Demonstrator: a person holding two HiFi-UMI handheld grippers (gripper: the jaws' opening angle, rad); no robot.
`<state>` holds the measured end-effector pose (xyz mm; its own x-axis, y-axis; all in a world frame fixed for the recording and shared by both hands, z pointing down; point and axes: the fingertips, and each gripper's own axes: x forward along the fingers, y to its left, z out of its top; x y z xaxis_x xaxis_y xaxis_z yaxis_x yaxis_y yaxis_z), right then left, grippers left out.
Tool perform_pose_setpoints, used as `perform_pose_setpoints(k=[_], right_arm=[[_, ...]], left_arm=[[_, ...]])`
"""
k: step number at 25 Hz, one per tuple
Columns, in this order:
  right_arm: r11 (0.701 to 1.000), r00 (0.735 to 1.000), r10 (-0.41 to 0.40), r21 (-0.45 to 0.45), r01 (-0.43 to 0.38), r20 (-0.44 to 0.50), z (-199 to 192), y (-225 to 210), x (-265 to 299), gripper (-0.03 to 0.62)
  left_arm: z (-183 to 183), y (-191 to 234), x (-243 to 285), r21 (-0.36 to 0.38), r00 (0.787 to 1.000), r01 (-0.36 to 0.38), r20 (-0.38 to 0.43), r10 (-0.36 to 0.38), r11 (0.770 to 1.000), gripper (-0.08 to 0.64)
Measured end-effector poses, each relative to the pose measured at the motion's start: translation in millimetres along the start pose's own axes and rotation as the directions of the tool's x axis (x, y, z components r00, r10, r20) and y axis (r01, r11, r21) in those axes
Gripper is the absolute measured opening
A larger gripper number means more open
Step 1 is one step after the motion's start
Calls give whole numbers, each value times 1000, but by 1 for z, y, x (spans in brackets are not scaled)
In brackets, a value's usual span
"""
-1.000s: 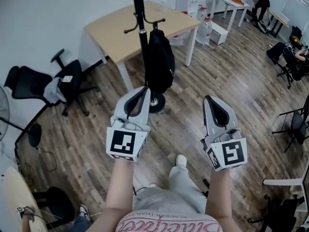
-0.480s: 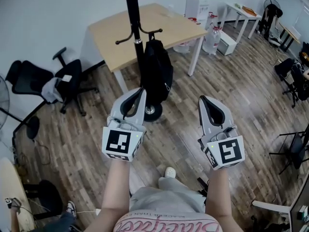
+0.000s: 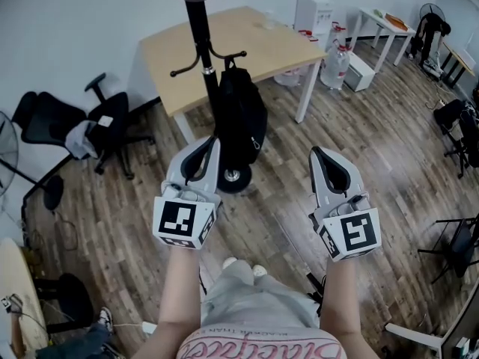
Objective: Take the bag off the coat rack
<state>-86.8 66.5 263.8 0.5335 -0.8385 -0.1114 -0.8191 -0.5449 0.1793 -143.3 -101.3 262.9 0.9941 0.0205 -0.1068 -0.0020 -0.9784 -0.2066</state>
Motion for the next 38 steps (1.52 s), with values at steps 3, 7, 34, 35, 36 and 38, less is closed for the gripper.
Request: perform_pose_setpoints(k=[3, 7, 34, 35, 36, 38], right_arm=[[1000, 1000, -1, -1, 1, -8, -5, -6, 5, 2], [1000, 1000, -1, 6, 1, -8, -13, -17, 13, 2], [988, 986, 150, -17, -152, -66, -68, -125, 188, 2], [987, 985, 160, -20, -162, -67, -69, -128, 196, 2], [985, 983, 169, -20, -170, -68, -70, -131, 204, 2], [983, 981, 183, -14, -184, -66, -73, -136, 218, 2]], left_arm=[[-1, -1, 7, -7, 1000, 0, -3, 0, 1000, 15], [-7, 0, 22, -11, 1000, -2, -3, 2, 1000, 15], [-48, 55, 195, -146, 997, -23, 65, 33, 989, 14], [-50, 58, 199, -168, 997, -13, 76, 26, 986, 14], [-51, 61, 203, -193, 996, -5, 90, 22, 981, 14], [-51, 71, 207, -237, 992, -6, 122, 36, 972, 14]])
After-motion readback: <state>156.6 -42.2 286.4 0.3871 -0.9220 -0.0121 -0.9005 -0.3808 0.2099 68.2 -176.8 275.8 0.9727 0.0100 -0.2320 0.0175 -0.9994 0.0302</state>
